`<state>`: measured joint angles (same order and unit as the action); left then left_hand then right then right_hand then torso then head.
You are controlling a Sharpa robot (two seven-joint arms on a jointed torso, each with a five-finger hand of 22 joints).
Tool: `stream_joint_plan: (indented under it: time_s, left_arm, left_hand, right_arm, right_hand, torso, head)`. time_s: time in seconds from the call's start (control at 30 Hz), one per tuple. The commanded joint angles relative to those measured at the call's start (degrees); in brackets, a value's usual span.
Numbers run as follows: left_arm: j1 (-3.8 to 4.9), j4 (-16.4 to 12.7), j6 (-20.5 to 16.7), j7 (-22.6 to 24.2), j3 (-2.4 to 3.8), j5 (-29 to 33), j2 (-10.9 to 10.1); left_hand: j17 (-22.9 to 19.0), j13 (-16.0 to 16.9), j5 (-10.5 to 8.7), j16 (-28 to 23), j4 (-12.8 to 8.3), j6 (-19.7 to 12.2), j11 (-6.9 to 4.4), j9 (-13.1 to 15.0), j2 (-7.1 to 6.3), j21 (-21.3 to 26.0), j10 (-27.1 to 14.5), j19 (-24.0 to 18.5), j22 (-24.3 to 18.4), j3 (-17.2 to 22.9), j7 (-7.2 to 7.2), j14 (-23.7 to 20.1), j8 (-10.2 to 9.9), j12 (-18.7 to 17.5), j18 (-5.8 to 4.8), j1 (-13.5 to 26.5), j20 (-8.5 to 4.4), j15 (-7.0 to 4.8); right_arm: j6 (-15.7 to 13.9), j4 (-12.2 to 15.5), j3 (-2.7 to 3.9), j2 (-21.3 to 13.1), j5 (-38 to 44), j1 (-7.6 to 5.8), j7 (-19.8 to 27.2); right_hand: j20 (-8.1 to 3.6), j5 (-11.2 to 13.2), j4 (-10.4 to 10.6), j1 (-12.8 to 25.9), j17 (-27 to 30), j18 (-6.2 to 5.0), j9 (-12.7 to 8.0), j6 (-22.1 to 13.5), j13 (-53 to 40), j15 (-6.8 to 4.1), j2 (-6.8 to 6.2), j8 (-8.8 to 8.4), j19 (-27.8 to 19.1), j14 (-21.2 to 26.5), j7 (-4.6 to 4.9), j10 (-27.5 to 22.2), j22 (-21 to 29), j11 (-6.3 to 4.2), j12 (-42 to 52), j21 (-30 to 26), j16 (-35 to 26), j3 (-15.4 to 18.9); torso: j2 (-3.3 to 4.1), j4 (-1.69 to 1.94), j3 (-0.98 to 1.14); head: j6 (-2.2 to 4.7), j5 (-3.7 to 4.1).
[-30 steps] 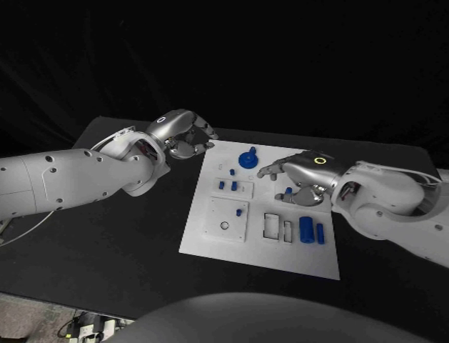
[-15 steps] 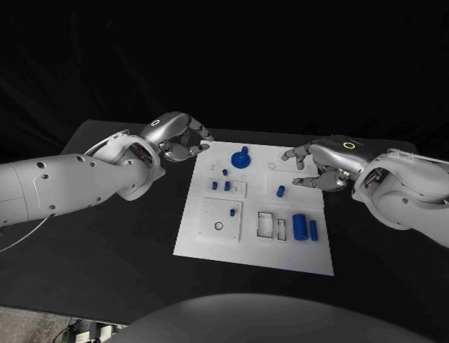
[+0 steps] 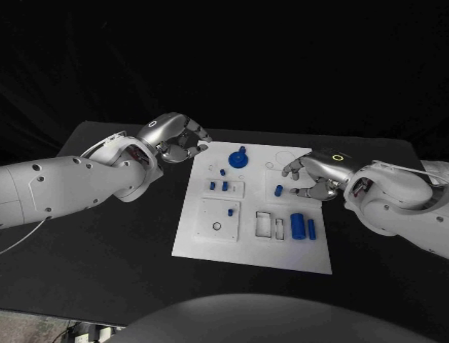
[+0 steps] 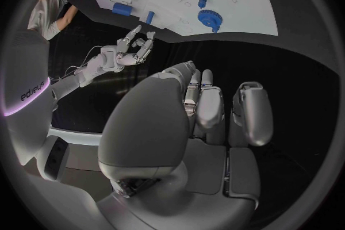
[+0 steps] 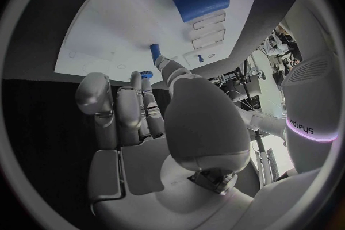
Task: Assemble the parts on the task board
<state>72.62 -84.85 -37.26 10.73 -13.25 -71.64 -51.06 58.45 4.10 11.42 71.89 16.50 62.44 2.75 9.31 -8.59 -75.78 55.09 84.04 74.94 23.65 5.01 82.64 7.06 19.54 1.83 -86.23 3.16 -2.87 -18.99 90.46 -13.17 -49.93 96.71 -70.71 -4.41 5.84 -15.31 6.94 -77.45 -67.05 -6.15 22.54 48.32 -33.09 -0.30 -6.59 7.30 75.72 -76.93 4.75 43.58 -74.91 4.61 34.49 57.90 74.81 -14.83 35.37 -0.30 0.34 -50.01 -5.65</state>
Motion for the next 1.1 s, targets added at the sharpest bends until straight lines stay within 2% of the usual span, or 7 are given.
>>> stream_joint_plan:
  time_s: [0.03, 0.2, 0.33, 0.6, 0.77, 0.87, 1.1]
  left_arm:
    - [-0.03, -0.26, -0.2, 0.97, 0.03, 0.33, -0.13]
    - [-0.04, -0.32, 0.41, 0.58, 0.03, 0.33, -0.42]
    - [-0.11, -0.04, 1.17, 0.3, 0.03, 0.33, -0.34]
    - [-0.41, 0.02, 1.62, 0.2, 0.03, 0.33, -0.32]
    - [-0.47, 0.07, 1.82, 0.16, 0.03, 0.33, -0.43]
    - [-0.49, 0.03, 2.05, 0.13, 0.03, 0.33, -0.49]
    - [-0.5, -0.05, 2.38, 0.03, 0.03, 0.33, -0.66]
  left_hand:
    - [0.05, 0.07, 0.34, 0.26, -0.07, 0.05, 0.04, 0.05, 0.27, -0.17, 0.28, 0.53, 11.31, 0.41, 0.18, 0.21, 0.26, 0.27, 1.01, -0.48, 0.38, 0.15]
    - [0.05, 0.07, 0.42, 0.27, -0.1, 0.09, 0.03, 0.07, 0.25, -0.14, 0.33, 0.52, 11.3, 0.42, 0.18, 0.21, 0.3, 0.32, 1.02, -0.59, 0.38, 0.14]
    - [-0.05, 0.06, 0.48, 0.22, -0.16, 0.14, 0.05, 0.1, 0.24, -0.1, 0.35, 0.51, 11.29, 0.44, 0.2, 0.17, 0.34, 0.35, 1.03, -0.73, 0.39, 0.15]
    - [-0.11, 0.05, 0.54, 0.19, -0.2, 0.16, 0.07, 0.11, 0.23, -0.08, 0.34, 0.5, 11.29, 0.46, 0.23, 0.14, 0.37, 0.36, 1.03, -0.83, 0.39, 0.15]
    - [-0.08, 0.05, 0.61, 0.21, -0.25, 0.18, 0.1, 0.13, 0.21, -0.08, 0.35, 0.5, 11.29, 0.48, 0.26, 0.14, 0.39, 0.38, 1.03, -0.97, 0.4, 0.16]
    - [-0.16, 0.03, 0.71, 0.17, -0.44, 0.24, 0.13, 0.18, 0.12, -0.07, 0.38, 0.49, 11.29, 0.55, 0.31, 0.08, 0.48, 0.44, 1.03, -1.49, 0.42, 0.18]
    - [-0.16, 0.02, 0.73, 0.16, -0.49, 0.27, 0.13, 0.2, 0.11, -0.07, 0.4, 0.49, 11.29, 0.58, 0.32, 0.06, 0.51, 0.46, 1.03, -1.66, 0.42, 0.19]
  right_arm:
    - [1.12, -0.93, 0.0, 0.96, -0.2, 0.83, 0.57]
    - [1.74, -1.98, 0.01, 2.27, -0.62, 1.43, 0.85]
    - [2.73, -3.29, 0.02, 3.61, -1.17, 1.6, 0.79]
    - [4.87, -5.12, 0.02, 5.47, -1.76, 1.75, 0.81]
    - [5.79, -5.96, 0.02, 6.46, -1.85, 1.78, 0.97]
    - [5.98, -6.69, 0.03, 7.1, -1.85, 1.85, 1.2]
    - [5.7, -8.01, 0.03, 8.14, -2.16, 2.41, 1.99]
  right_hand:
    - [0.13, 0.16, 0.13, -0.66, 0.16, 0.14, 0.17, 0.63, 0.2, 0.18, -0.19, 0.34, -0.46, 0.29, 0.26, -0.75, -7.16, 0.08, -0.63, -0.48, -0.38, -0.34]
    - [0.2, 0.11, 0.08, -0.8, 0.26, 0.1, 0.26, 0.6, 0.33, 0.27, -0.2, 0.31, -0.58, 0.37, 0.5, -1.17, -7.11, 0.19, -0.97, -0.68, -0.45, -0.45]
    - [0.27, -0.64, -0.06, -1.08, 0.28, 0.1, 0.3, 0.27, 0.36, 0.36, -0.14, 0.12, -0.6, 0.39, 0.65, -0.97, -7.11, 0.27, -0.99, -0.67, -0.46, -0.7]
    - [0.34, -4.31, -0.72, -1.95, 0.41, 0.04, 0.94, 0.66, 0.57, 0.35, -0.12, 0.39, -0.73, 0.53, 0.73, -0.23, -7.09, 0.2, -1.2, -0.71, -0.53, -1.78]
    - [0.15, -8.07, -1.73, -2.77, 0.51, 0.0, 2.73, 2.39, 0.59, 0.13, -0.11, 1.94, -0.86, 0.66, 0.69, 0.44, -7.08, -0.06, -1.18, -0.66, -0.6, -2.7]
    - [-0.13, -11.46, -2.94, -3.43, 0.55, 0.0, 5.51, 3.98, 0.71, -0.14, -0.07, 4.36, -0.95, 0.74, 0.65, 0.76, -7.11, -0.33, -1.38, -0.44, -0.64, -3.22]
    - [-0.35, -12.75, -3.97, -3.16, 0.74, -0.03, 9.34, 3.19, 0.59, -0.33, 0.19, 6.94, -1.21, 0.88, 0.79, 1.1, -7.05, -0.53, -1.36, -0.29, -0.78, -3.62]
  torso:
    - [0.0, 0.05, 0.01]
    - [0.03, -0.01, -0.03]
    - [-0.03, 0.0, -0.06]
    - [-0.02, 0.04, -0.09]
    - [-0.04, 0.01, -0.03]
    - [-0.03, 0.06, -0.03]
    - [0.01, 0.02, -0.04]
  head:
    - [0.01, -0.28]
    - [0.01, -0.41]
    - [0.01, -0.05]
    - [0.01, -0.14]
    - [0.01, -0.25]
    - [0.01, -0.2]
    - [0.01, -0.21]
